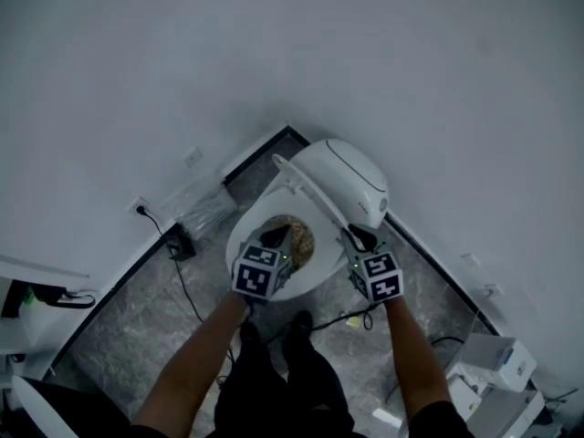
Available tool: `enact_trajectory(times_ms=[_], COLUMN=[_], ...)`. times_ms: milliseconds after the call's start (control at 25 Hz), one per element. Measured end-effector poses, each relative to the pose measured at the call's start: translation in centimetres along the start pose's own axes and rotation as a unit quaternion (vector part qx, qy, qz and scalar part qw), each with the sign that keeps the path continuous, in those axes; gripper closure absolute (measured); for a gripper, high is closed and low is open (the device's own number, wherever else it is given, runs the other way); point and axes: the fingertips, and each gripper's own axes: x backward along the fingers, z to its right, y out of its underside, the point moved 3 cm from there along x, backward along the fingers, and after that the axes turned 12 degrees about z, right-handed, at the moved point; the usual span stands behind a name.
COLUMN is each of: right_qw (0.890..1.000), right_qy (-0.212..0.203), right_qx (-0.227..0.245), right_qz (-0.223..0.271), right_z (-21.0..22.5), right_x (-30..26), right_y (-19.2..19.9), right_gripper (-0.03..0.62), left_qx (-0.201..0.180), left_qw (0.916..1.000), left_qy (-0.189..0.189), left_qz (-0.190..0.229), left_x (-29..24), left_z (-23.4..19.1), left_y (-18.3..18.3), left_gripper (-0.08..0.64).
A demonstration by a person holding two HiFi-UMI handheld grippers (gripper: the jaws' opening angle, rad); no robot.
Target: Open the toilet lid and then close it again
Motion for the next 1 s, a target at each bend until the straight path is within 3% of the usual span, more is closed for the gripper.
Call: enact_trajectory(times_ms=[280,720,1000], right_qw=[0.999,0.995,0.993], right_qy=[-0.03,-0.045,-0.066], right_qx=[0.022,0.083,0.086], right_qz=[-0.019,-0.037,-0.046], right_z=[-4.9,-9.3,-11.3], right_x=[0.3,0.5,0.5], right_y=[1.4,3.3,4.3], right_gripper=[0.509,0.506,0.493], left_qx=[-0.003,0.009,0.012], left_qw=[1.0,0.9999,0.9999], left_qy=[0.003,0.01,0.011], left_qz=[0.0,-0.004,-0.001], left_x=[0.6,1.8,2.9], left_z=[-1.2,-3.0,-4.1], left_y=[0.5,2.7,3.8], left_gripper=[0.552,0.552,0.552])
